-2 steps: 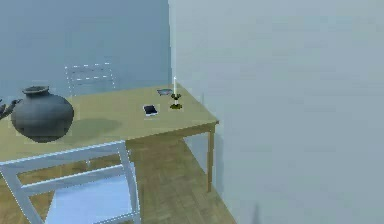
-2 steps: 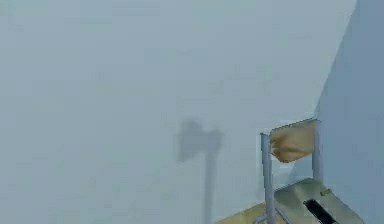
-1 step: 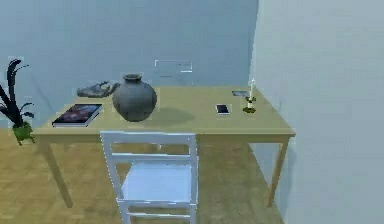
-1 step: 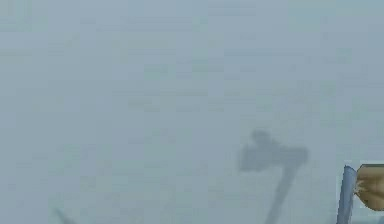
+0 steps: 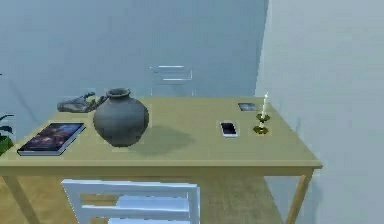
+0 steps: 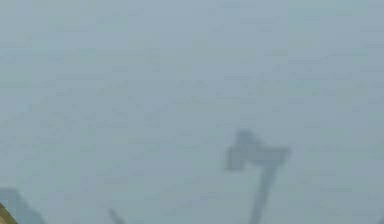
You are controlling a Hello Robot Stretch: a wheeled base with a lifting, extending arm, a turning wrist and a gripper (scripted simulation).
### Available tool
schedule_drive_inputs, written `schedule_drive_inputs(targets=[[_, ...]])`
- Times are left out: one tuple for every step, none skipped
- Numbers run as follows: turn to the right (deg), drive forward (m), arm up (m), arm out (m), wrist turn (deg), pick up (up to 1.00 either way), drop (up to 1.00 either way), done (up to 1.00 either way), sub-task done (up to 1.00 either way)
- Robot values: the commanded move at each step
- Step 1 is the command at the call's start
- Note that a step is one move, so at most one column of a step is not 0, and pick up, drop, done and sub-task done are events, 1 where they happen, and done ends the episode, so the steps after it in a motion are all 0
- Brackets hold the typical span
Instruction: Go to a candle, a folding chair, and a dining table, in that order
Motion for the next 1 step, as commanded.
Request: schedule_drive_inputs(targets=[[0.0, 0.0, 0.0, 0.0, 0.0, 0.0, 0.0, 1.0, 0.0]])
